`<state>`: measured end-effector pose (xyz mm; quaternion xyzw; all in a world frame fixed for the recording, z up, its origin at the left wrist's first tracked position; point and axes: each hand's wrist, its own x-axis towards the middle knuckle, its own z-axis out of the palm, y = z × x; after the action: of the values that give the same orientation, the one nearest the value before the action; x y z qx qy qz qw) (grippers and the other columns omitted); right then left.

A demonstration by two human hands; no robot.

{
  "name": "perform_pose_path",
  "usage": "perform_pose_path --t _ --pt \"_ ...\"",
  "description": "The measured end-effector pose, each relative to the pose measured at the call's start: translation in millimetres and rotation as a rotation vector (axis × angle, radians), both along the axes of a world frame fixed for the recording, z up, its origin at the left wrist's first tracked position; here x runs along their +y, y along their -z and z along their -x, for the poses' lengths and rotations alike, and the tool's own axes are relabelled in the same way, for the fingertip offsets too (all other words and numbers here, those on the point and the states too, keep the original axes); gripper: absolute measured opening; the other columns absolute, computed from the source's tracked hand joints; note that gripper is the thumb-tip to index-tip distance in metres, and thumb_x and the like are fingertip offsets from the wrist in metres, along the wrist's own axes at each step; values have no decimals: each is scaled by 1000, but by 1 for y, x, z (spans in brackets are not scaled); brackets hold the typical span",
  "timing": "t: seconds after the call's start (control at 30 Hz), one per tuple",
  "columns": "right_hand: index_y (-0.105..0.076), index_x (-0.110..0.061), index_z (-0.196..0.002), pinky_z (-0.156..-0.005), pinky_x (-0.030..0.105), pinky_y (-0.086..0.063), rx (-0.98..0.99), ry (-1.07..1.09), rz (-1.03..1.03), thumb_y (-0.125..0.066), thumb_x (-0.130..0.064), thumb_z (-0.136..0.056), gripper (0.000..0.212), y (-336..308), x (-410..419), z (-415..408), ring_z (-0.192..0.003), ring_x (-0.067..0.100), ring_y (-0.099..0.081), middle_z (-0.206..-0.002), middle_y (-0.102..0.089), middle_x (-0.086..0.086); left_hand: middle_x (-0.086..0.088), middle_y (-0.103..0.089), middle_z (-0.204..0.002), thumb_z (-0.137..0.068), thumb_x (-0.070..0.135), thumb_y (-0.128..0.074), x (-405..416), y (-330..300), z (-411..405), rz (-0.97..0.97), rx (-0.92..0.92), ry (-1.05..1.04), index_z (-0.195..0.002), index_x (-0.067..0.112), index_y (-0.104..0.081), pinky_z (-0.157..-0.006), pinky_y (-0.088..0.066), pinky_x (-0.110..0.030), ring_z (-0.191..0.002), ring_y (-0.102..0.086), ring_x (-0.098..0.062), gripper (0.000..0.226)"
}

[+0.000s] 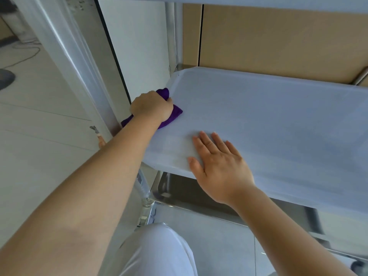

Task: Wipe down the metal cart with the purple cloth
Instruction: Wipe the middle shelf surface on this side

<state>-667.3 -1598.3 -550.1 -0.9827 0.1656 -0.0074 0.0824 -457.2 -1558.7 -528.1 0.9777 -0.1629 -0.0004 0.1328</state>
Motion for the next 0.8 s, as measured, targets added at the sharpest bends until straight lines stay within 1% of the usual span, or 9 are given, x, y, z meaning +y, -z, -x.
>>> perform_pose_path --t 0.07,0.13,0.23,0.4,0.5,0.6,0.67,0.73,0.8 --pt "-4 -24 -151 -115 29 6 5 -4 -19 1 -54 -91 67 -1 -1 1 -146 15 6 -159 1 -7 -14 -59 -107 -93 50 -35 14 2 19 -21 -33 13 -107 6 -50 -71 -37 -35 -88 -52 -30 49" --pt "-8 -22 -151 -115 27 3 -22 4 -51 -16 -49 -98 60 -5 -2 2 -146 15 2 -159 -2 -4 -18 -56 -113 -94 50 -35 22 6 43 -74 -136 77 -116 5 -47 -81 -38 -40 -100 -53 -36 51" --pt "-25 -17 -147 -110 24 -20 -206 111 -243 -40 -40 -96 58 -12 -2 9 -142 12 -16 -157 -17 -4 -16 -57 -114 -92 49 -38 23 13 82 -73 -267 239 -115 9 -50 -90 -35 -41 -106 -52 -35 48" --pt "-50 -11 -129 -82 0 -30 -608 209 -649 -48 -11 -92 37 -13 -7 24 -104 -15 -46 -131 -47 -5 -7 -60 -108 -91 51 -37 19 12 108 -10 -176 310 -109 12 -52 -88 -38 -39 -102 -55 -28 46" --pt "-58 -12 -116 -82 2 -37 -763 306 -773 -47 -5 -91 28 -13 -16 38 -104 -1 -51 -114 -53 -9 -7 -55 -110 -92 52 -32 8 3 113 19 -27 356 -108 13 -51 -91 -35 -40 -105 -49 -28 46" --pt "-55 -14 -117 -78 -3 -34 -777 399 -765 -47 -6 -92 28 -14 -32 52 -103 1 -48 -115 -49 -10 -10 -50 -117 -99 33 -26 -16 -7 135 155 163 494 -106 16 -47 -95 -32 -39 -116 -44 -30 28" --pt "-53 -13 -121 -75 -6 -31 -763 419 -768 -48 -7 -92 30 -14 -41 57 -101 -3 -46 -116 -47 -9 -9 -41 -142 -102 27 -27 -30 -16 153 425 476 505 -134 15 -44 -110 -24 -39 -134 -32 -27 38" --pt "-51 -14 -124 -79 -4 -32 -776 442 -776 -48 -8 -92 33 -16 -44 58 -103 -5 -43 -119 -45 -9 -3 -35 -148 -100 44 -24 -38 -27 166 727 844 475 -142 17 -36 -115 -16 -37 -138 -29 -17 52" --pt "-49 -13 -125 -98 13 -33 -780 497 -686 -49 -8 -89 36 -15 -43 57 -114 5 -37 -127 -41 -5 -2 -44 -141 -99 46 -23 -35 -32 169 945 886 421 -137 19 -43 -113 -21 -36 -130 -39 -12 51"
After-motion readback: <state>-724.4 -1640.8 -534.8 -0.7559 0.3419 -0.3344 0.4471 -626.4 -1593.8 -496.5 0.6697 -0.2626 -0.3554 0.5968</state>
